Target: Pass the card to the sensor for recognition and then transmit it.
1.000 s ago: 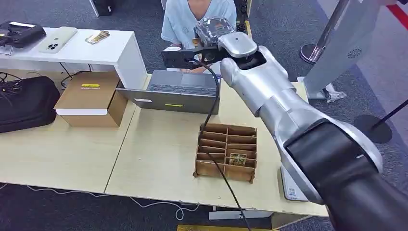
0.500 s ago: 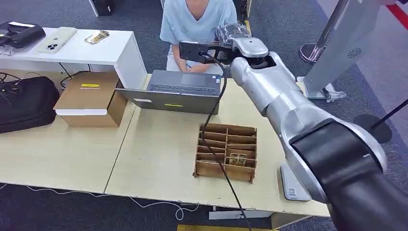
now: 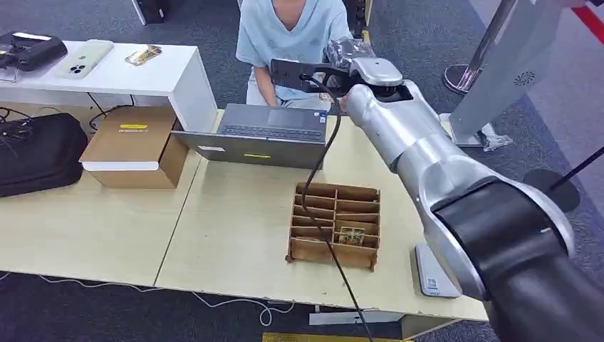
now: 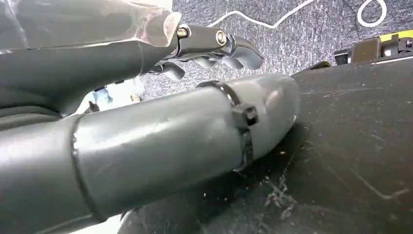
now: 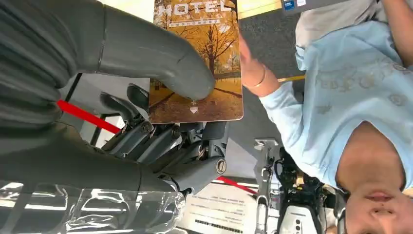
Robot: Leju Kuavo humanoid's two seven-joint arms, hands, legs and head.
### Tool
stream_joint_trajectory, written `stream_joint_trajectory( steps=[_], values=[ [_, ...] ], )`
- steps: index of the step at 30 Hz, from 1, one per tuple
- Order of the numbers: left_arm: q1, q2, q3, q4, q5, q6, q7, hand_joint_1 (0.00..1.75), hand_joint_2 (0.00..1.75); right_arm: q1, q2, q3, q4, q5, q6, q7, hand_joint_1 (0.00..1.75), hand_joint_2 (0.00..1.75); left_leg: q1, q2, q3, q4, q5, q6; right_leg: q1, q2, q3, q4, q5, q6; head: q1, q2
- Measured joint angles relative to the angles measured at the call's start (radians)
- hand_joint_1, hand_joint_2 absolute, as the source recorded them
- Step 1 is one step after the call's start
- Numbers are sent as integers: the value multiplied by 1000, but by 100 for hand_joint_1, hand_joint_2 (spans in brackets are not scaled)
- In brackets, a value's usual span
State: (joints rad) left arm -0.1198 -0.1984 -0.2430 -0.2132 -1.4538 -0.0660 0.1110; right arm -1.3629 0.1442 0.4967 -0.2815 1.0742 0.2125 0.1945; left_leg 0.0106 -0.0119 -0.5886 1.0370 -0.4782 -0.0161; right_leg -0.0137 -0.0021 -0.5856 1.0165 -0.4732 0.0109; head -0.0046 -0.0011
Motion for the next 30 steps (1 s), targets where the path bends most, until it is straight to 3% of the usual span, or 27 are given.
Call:
stream_joint_trajectory(
  steps=[19, 20, 30],
  values=[
    [0, -1, -1, 0, -8, 3, 14, 0, 0, 23, -9, -12, 1, 17, -17, -5, 175, 175, 0, 0, 0, 0, 0, 0, 0, 0, 0, 0, 0, 0, 0, 0],
    [0, -2, -1, 0, -9, 3, 14, 0, 0, 24, -10, -12, 1, 19, -18, -6, 3, 175, 0, 0, 0, 0, 0, 0, 0, 0, 0, 0, 0, 0, 0, 0],
    [-2, -3, -2, 0, -13, 1, 14, 0, 0, 37, -11, -12, 1, 35, -55, -23, 0, 175, 0, 0, 0, 0, 0, 0, 0, 0, 0, 0, 0, 0, 0, 0]
  ],
)
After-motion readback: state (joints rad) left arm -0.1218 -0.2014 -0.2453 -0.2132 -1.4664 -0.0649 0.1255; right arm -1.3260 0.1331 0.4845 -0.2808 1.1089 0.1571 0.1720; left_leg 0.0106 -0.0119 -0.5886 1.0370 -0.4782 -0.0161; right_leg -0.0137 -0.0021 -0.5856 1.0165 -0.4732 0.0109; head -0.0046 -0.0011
